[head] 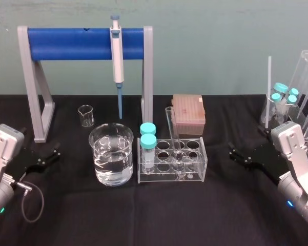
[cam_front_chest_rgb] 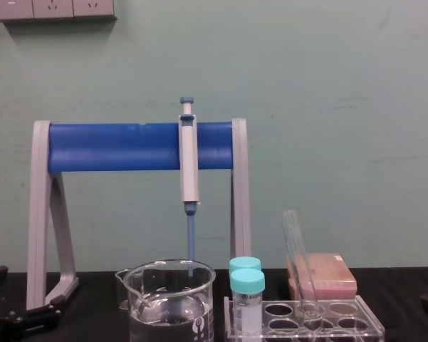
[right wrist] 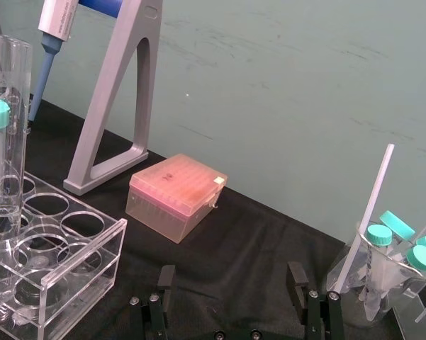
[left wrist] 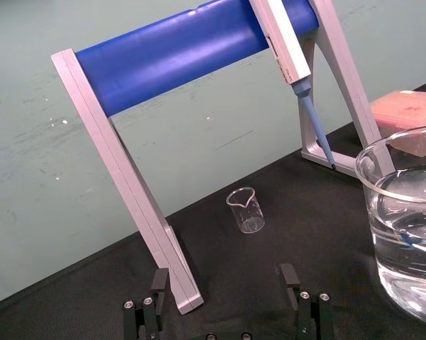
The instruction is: Hold the test tube with one hand and immerse one end into the beaker, then return it to the test tube rack.
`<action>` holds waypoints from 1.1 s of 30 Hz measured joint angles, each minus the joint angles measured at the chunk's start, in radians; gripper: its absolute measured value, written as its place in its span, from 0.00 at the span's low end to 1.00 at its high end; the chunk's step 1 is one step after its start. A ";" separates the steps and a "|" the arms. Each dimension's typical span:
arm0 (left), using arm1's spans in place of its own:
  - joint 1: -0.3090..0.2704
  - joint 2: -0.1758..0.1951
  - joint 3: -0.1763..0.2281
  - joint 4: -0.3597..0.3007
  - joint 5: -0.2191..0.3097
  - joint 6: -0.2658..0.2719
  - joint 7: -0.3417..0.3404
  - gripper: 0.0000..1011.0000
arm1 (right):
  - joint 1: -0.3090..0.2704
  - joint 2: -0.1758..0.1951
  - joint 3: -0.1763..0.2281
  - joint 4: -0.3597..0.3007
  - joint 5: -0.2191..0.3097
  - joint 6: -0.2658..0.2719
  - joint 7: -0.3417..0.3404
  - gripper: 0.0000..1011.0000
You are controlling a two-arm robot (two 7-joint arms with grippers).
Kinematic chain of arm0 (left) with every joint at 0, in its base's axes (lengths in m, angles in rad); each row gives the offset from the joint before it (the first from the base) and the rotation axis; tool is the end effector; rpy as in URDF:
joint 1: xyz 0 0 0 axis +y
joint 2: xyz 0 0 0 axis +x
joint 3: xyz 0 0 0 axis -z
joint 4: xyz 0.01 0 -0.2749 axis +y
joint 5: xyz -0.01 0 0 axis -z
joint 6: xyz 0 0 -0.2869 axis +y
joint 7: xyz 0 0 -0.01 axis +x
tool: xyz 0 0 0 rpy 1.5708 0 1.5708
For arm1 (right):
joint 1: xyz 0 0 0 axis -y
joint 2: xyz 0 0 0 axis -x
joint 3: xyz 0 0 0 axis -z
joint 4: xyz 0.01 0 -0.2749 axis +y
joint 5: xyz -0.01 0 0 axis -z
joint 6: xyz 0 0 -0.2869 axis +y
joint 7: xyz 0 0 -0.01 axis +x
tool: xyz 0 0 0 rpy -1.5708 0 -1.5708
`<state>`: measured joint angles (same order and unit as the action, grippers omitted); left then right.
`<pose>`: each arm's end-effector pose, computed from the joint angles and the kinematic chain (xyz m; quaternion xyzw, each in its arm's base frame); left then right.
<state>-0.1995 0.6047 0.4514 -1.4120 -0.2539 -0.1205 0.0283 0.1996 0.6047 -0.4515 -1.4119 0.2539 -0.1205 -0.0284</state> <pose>0.3349 0.0799 -0.2859 0.1415 -0.1325 0.5799 0.7913 0.3349 -0.0799 -0.2859 -0.1415 -0.1325 -0.5800 0.7912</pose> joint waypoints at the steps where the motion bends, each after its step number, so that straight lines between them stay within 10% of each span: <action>1: 0.000 0.000 0.000 0.000 0.000 0.000 0.000 0.99 | 0.000 0.000 0.000 0.000 0.000 0.000 0.000 0.99; 23: 0.000 0.000 0.000 0.000 0.000 0.000 0.000 0.99 | -0.002 -0.001 0.009 -0.004 0.005 -0.002 0.004 0.99; 33: 0.000 0.000 0.000 0.000 0.000 0.000 0.000 0.99 | -0.011 -0.028 0.097 -0.085 0.195 0.047 0.141 0.99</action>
<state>-0.1996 0.6047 0.4514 -1.4120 -0.2539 -0.1205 0.0283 0.1882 0.5770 -0.3548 -1.4972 0.4488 -0.0734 0.1127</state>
